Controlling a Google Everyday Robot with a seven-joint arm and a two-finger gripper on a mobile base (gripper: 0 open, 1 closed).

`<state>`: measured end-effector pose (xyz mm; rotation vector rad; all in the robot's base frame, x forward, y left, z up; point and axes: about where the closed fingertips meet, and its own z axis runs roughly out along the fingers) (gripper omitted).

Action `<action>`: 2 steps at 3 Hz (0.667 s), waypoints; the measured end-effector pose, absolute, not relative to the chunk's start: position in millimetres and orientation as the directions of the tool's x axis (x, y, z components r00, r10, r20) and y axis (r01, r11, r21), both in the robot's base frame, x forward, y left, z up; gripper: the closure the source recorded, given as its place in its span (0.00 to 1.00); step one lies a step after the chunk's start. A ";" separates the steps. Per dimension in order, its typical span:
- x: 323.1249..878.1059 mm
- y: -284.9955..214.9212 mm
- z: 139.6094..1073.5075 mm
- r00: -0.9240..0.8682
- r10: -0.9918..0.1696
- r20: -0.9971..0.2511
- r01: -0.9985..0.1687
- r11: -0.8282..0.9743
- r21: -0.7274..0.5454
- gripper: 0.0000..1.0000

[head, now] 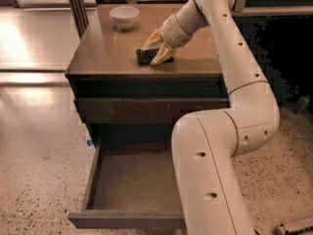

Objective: Pick rxbar chocolate from middle drawer and place on counter

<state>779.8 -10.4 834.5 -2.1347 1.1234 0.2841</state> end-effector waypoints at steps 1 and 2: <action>779.8 -10.4 834.5 0.600 -0.638 -0.483 -0.791 -0.381 -0.480 0.00; 779.8 -10.4 834.5 0.600 -0.638 -0.483 -0.791 -0.381 -0.480 0.00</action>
Offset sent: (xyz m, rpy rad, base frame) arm 0.0000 0.0000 0.0000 0.0000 0.0000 0.0000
